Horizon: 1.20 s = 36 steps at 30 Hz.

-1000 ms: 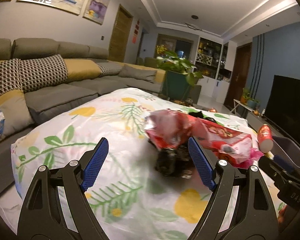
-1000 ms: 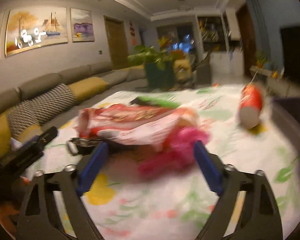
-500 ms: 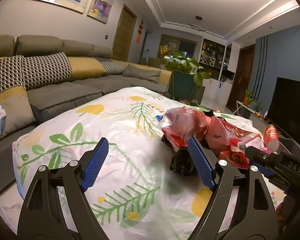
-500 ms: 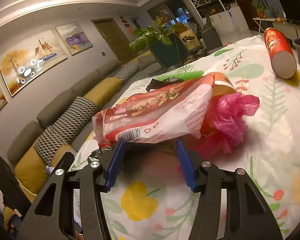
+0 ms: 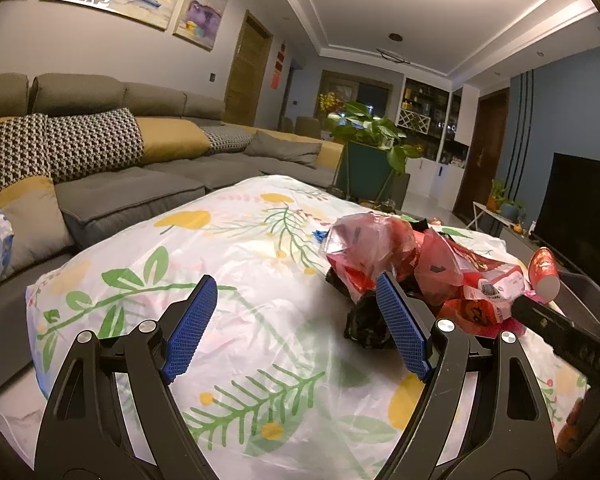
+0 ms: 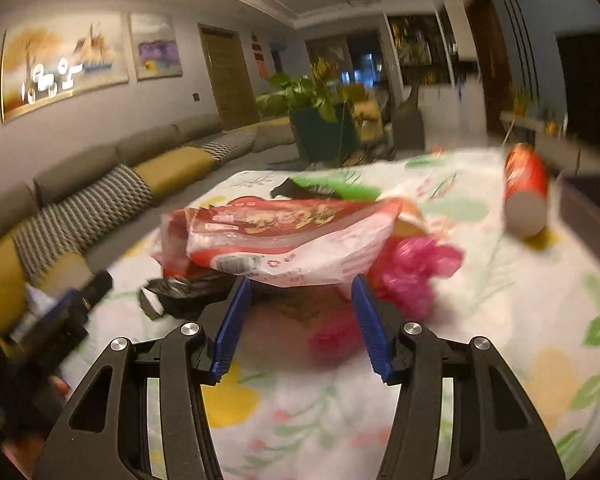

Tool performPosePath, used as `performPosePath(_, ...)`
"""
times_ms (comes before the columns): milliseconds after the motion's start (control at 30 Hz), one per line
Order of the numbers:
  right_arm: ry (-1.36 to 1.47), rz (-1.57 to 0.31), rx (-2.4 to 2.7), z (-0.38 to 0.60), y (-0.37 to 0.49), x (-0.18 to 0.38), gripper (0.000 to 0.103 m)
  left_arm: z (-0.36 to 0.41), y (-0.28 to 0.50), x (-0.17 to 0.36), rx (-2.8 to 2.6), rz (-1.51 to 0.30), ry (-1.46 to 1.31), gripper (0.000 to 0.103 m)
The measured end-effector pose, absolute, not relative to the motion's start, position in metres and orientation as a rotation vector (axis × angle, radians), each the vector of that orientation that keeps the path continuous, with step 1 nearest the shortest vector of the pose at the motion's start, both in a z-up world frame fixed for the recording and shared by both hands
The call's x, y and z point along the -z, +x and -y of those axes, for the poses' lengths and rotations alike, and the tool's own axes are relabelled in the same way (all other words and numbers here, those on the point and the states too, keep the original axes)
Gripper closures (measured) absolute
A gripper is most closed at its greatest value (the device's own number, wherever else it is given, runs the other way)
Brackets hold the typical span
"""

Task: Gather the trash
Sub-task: 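Close the right gripper on the red-and-white snack bag and lift it, then close the left gripper on the black plastic bag while the right holds the snack bag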

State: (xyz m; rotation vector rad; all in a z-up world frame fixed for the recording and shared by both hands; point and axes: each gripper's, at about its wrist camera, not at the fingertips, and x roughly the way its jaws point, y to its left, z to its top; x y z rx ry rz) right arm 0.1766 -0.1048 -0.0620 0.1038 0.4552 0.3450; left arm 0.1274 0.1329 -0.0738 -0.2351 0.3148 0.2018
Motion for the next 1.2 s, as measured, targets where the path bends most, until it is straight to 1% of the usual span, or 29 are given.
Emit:
performPosePath(167,-0.2,-0.319,-0.24,0.078,0.166,0.067,0.048,-0.136,0.13,0.074,-0.205,-0.319,-0.251,0.023)
performPosePath(267,-0.332,-0.259,-0.216,0.061,0.166,0.072,0.048,-0.14,0.13,0.073,-0.223,-0.319,-0.253,0.023)
performPosePath(433,-0.458,-0.214,-0.204,0.036,0.173,0.082,0.05,-0.148,0.134,0.075,-0.241,-0.327,-0.258,0.023)
performPosePath(467,-0.474,-0.21,-0.197,0.033,0.176,0.083,0.057,-0.148,0.135,0.075,-0.241,-0.33,-0.256,0.023)
performPosePath(500,-0.482,-0.214,-0.194,0.031,0.18,0.085,0.073,-0.148,0.136,0.075,-0.238,-0.332,-0.254,0.023)
performPosePath(567,-0.468,-0.24,-0.202,0.031,0.188,0.085,0.092,-0.145,0.138,0.076,-0.228,-0.339,-0.246,0.023)
performPosePath(600,-0.456,-0.247,-0.208,0.033,0.191,0.085,0.095,-0.144,0.139,0.077,-0.219,-0.342,-0.243,0.023)
performPosePath(667,-0.425,-0.249,-0.216,0.038,0.193,0.082,0.098,-0.14,0.14,0.078,-0.206,-0.346,-0.235,0.023)
performPosePath(767,-0.347,-0.218,-0.214,0.053,0.189,0.07,0.098,-0.134,0.143,0.079,-0.167,-0.345,-0.231,0.023)
performPosePath(933,-0.178,-0.157,-0.229,0.087,0.176,0.041,0.098,-0.122,0.152,0.084,-0.05,-0.38,-0.264,0.027)
performPosePath(1000,-0.131,-0.133,-0.24,0.098,0.169,0.032,0.098,-0.119,0.161,0.088,-0.016,-0.406,-0.281,0.031)
performPosePath(1100,-0.094,-0.113,-0.25,0.108,0.16,0.025,0.098,-0.113,0.176,0.095,0.039,-0.461,-0.305,0.048)
performPosePath(1133,-0.085,-0.111,-0.255,0.111,0.158,0.025,0.098,-0.111,0.179,0.096,0.061,-0.473,-0.314,0.052)
performPosePath(1200,-0.067,-0.112,-0.255,0.114,0.159,0.023,0.098,-0.106,0.184,0.099,0.088,-0.498,-0.313,0.072)
